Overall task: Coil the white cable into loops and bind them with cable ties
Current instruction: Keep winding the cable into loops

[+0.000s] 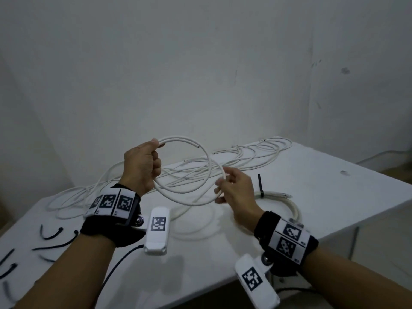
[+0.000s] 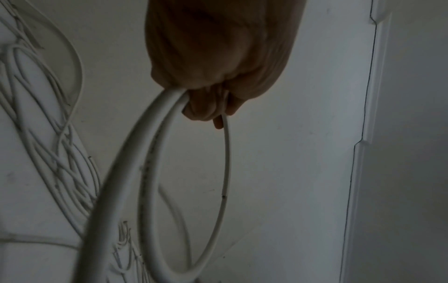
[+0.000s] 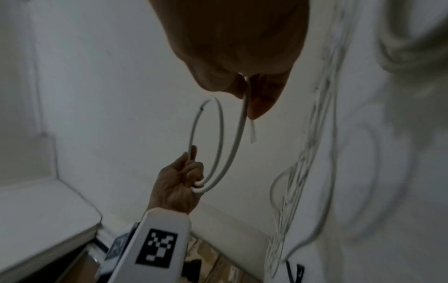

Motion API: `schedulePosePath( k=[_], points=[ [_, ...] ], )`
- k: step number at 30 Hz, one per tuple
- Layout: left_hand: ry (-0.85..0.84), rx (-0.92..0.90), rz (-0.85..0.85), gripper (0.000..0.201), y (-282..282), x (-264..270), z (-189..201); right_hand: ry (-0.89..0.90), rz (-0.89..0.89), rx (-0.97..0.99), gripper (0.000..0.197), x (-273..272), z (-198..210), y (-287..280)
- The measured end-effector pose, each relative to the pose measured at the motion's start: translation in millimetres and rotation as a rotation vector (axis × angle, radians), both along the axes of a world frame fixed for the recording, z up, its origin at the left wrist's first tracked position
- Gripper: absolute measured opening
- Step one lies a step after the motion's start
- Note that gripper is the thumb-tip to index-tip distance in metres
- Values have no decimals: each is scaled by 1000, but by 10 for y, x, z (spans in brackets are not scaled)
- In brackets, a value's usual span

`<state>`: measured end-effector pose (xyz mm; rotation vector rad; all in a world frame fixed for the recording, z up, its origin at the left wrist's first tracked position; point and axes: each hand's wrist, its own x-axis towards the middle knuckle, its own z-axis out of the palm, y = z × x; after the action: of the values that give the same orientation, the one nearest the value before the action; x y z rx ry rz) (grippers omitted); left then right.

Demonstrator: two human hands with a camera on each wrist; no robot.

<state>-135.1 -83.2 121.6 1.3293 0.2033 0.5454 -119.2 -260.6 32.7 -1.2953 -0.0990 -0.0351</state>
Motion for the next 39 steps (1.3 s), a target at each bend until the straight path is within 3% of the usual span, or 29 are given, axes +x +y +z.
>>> schedulePosePath(
  k=[2,9,21,27,34,39],
  points=[
    [15,11,-27,18,-12,-1,-31,-115,-30,8,33,23,122,-75],
    [24,63,-166,19,-164,31,-94,-267,15,16,25,125,336,-191],
    [-12,42,-134,19,-287,46,-96,-315,211,102,26,130,186,-253],
    [-14,73,-115,3,-326,41,-106,-298,231,216,26,130,164,-256],
    [67,370,-21,34,-302,64,-153,-335,242,152,26,164,261,-304],
    [47,620,49,35,-382,3,-144,-306,253,-169,15,173,502,-311]
  ],
)
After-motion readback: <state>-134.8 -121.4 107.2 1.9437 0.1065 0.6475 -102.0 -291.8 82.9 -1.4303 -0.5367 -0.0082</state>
